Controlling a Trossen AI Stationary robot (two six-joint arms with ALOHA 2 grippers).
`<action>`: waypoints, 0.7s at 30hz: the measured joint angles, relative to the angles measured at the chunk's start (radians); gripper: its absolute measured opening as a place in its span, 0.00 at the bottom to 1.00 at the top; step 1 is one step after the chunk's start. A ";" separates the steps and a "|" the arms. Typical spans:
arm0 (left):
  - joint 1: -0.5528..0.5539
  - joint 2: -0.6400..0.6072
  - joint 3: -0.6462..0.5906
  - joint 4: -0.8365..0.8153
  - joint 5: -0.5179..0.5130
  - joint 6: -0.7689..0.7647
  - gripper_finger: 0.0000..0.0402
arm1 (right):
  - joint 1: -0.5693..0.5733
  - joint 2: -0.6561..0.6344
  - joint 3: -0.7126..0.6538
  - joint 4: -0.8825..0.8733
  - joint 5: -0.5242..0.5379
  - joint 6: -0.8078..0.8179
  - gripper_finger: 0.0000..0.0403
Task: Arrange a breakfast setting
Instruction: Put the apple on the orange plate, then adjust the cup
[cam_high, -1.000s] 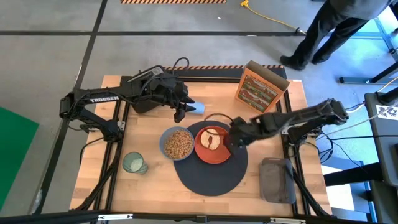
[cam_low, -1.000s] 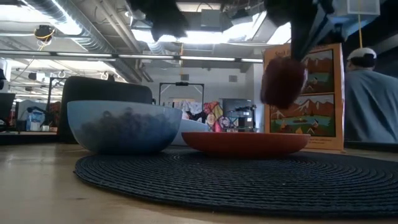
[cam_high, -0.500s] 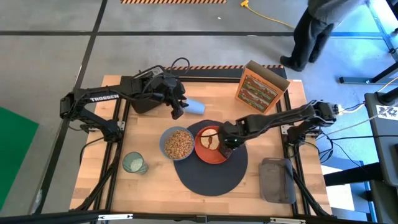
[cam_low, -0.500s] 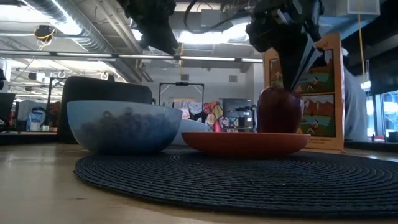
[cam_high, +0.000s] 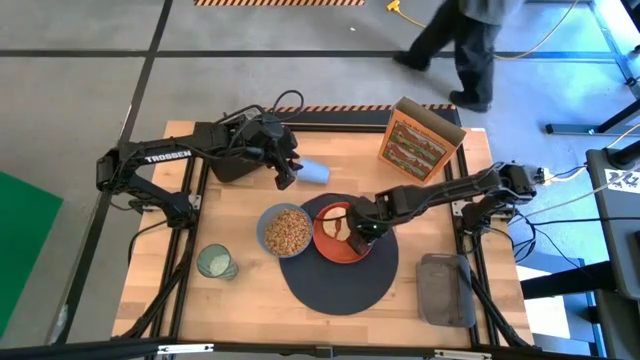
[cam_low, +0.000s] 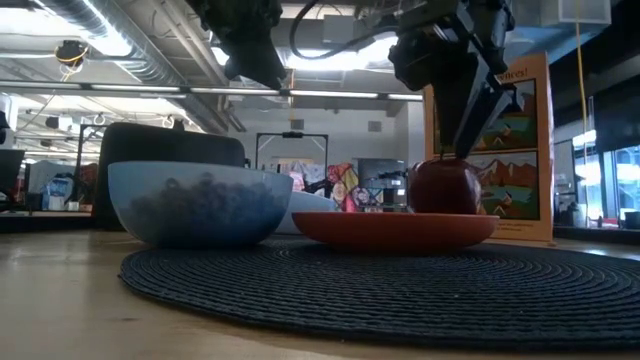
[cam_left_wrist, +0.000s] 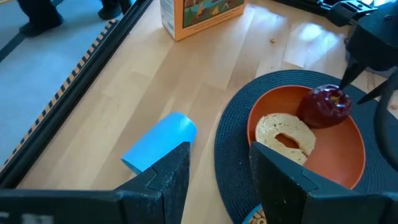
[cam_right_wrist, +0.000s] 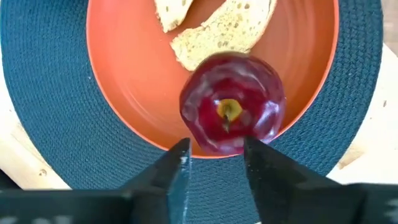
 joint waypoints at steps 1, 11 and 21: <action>0.000 0.000 0.000 0.000 0.000 0.000 0.40 | -0.001 0.000 0.000 0.001 0.001 0.000 0.38; 0.000 0.000 0.000 0.000 0.002 -0.020 0.40 | -0.013 -0.020 0.080 -0.060 0.090 0.000 0.50; 0.065 0.002 0.000 -0.002 0.081 -0.023 0.40 | -0.044 -0.080 0.273 -0.191 0.300 -0.077 0.50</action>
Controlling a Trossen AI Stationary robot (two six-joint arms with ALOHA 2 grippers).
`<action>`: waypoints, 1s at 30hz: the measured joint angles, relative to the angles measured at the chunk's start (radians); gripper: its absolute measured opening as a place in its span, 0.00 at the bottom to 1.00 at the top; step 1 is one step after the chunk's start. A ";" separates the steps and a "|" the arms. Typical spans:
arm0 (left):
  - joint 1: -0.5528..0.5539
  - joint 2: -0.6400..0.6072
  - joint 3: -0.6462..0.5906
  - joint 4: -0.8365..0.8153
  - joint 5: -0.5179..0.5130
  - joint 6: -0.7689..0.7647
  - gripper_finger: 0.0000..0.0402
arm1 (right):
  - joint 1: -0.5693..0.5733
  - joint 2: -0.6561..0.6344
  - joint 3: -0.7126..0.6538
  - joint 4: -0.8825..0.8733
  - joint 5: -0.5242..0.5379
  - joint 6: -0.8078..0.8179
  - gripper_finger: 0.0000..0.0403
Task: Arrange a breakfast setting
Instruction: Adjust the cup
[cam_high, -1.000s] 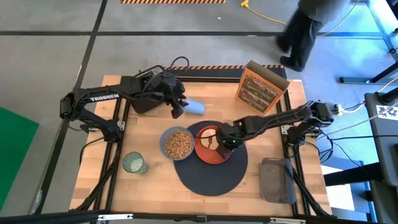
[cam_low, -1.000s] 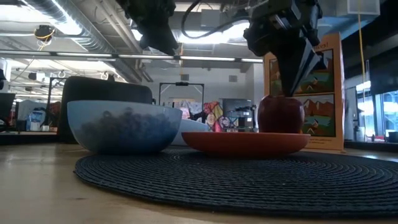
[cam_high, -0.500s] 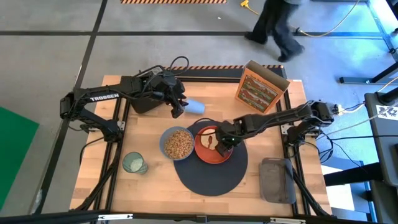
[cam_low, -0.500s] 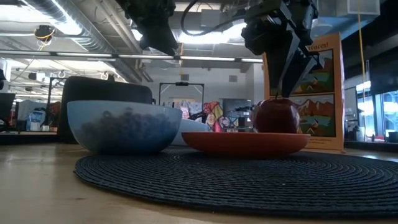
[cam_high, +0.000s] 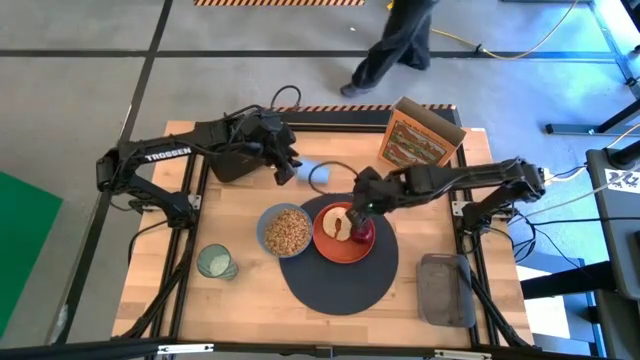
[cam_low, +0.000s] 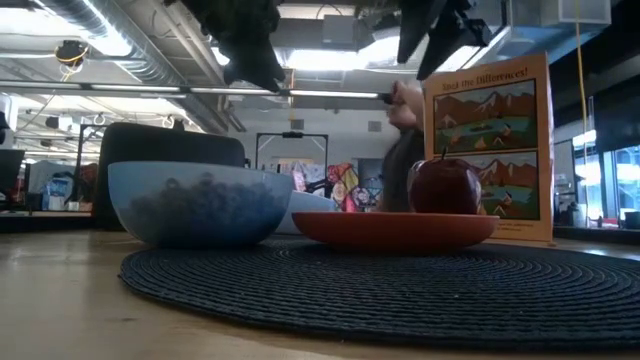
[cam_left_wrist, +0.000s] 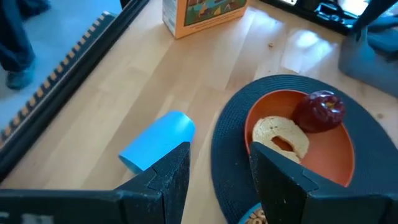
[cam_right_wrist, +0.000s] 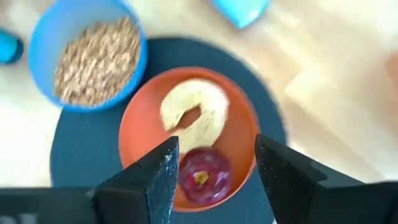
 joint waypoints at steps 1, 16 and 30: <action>0.014 0.007 0.000 0.002 0.019 0.000 0.40 | -0.006 -0.001 0.011 -0.007 0.009 -0.006 0.50; 0.151 0.258 0.000 -0.020 0.111 -0.127 0.40 | -0.061 -0.029 0.033 -0.003 -0.004 -0.060 0.50; 0.254 0.355 0.000 0.064 0.306 -0.263 0.40 | -0.103 -0.217 -0.068 -0.059 0.068 -0.010 0.50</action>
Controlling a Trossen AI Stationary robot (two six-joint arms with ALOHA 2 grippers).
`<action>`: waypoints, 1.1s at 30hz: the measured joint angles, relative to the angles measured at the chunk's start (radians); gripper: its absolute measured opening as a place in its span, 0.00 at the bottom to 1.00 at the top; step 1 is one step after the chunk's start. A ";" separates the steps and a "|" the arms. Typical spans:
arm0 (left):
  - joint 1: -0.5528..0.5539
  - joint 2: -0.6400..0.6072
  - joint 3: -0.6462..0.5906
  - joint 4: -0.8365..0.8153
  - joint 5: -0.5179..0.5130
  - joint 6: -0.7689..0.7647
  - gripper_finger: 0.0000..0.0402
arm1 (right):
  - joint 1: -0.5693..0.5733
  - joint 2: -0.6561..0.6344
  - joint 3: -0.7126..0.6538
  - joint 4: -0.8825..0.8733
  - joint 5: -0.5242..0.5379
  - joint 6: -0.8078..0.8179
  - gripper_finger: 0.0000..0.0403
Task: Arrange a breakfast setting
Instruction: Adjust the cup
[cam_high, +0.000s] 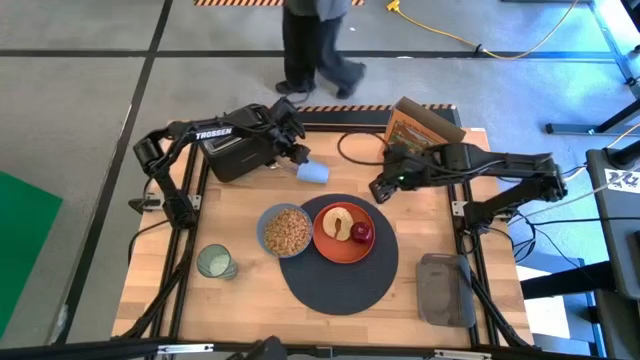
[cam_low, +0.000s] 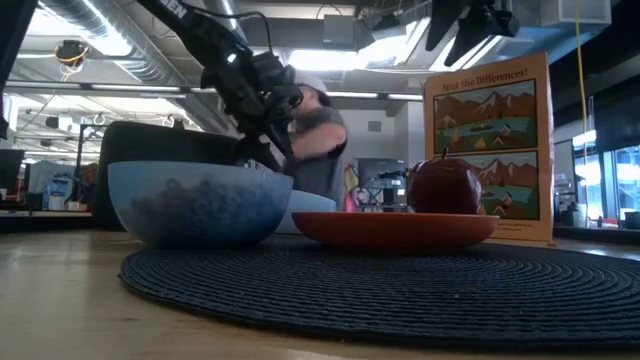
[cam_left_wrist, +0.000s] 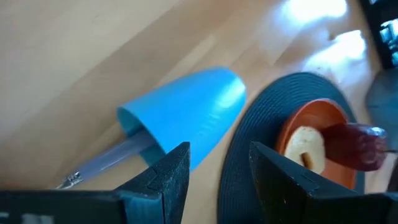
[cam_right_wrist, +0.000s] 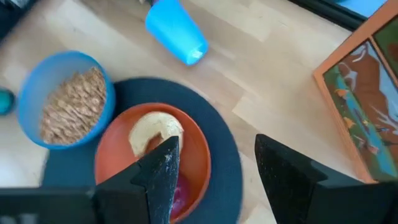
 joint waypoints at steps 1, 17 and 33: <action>-0.001 0.007 0.000 -0.006 -0.012 0.000 0.40 | -0.005 -0.013 -0.014 0.014 0.000 0.006 0.50; -0.114 0.027 0.000 -0.022 -0.275 -0.033 0.40 | -0.002 -0.060 -0.081 0.112 0.002 -0.004 0.50; -0.223 0.089 -0.001 0.046 -0.313 -0.079 0.40 | -0.002 -0.060 -0.081 0.111 -0.001 -0.066 0.50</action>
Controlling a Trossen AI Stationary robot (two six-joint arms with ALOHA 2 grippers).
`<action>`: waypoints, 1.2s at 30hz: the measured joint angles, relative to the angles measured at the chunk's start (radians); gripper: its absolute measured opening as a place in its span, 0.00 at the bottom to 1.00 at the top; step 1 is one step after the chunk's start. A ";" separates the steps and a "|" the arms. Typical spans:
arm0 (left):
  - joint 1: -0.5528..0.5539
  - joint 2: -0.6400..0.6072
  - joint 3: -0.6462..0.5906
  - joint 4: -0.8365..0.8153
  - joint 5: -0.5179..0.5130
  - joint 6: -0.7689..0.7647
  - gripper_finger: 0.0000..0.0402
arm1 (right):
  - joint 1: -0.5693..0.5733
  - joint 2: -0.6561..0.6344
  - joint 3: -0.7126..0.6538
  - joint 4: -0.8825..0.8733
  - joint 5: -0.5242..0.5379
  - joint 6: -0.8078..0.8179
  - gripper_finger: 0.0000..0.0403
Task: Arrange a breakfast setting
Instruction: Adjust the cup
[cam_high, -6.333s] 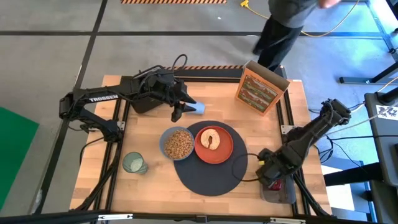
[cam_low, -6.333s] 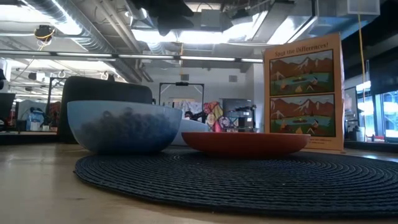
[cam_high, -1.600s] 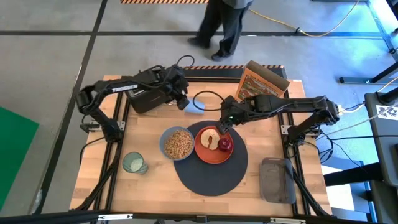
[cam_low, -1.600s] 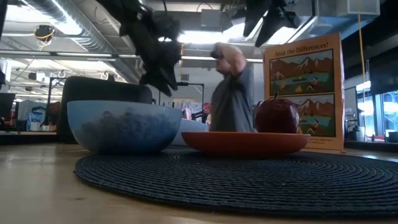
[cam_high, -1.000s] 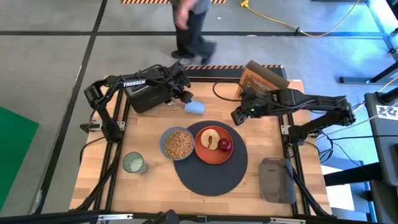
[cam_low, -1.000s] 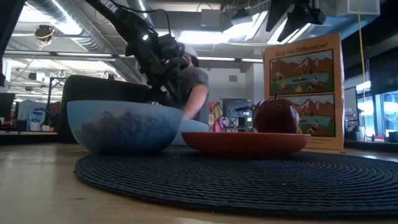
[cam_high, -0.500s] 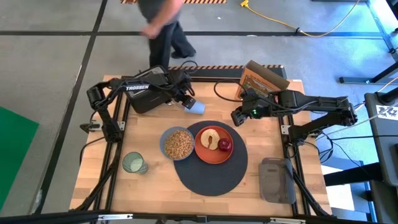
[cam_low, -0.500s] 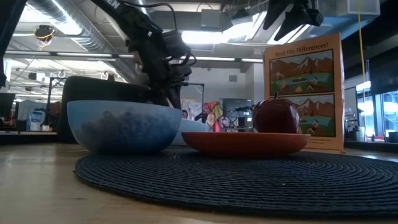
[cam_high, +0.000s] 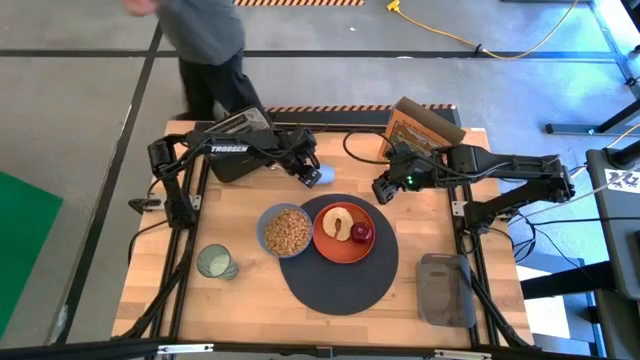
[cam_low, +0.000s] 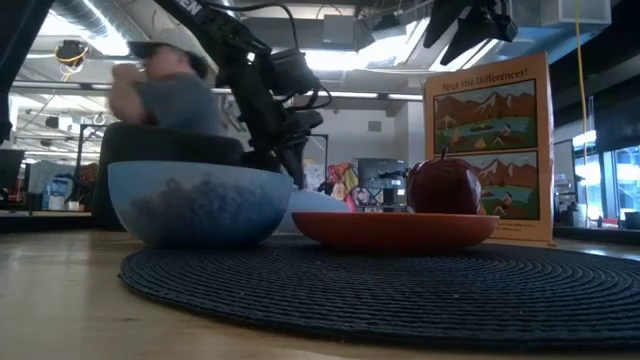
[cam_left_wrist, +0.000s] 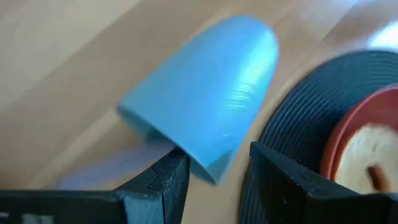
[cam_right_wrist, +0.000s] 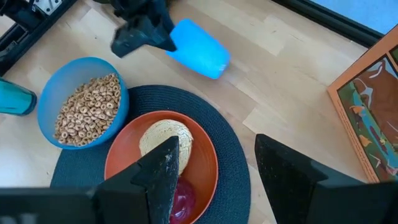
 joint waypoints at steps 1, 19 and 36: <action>-0.003 0.004 0.001 0.016 0.001 -0.003 0.40 | 0.000 0.000 0.000 0.001 0.000 -0.003 0.50; -0.008 0.081 0.000 0.153 0.001 -0.018 0.09 | 0.000 -0.052 0.000 0.004 0.011 -0.007 0.50; -0.056 0.072 0.282 -0.372 -0.111 0.482 0.01 | 0.000 -0.099 0.000 0.006 0.057 -0.006 0.50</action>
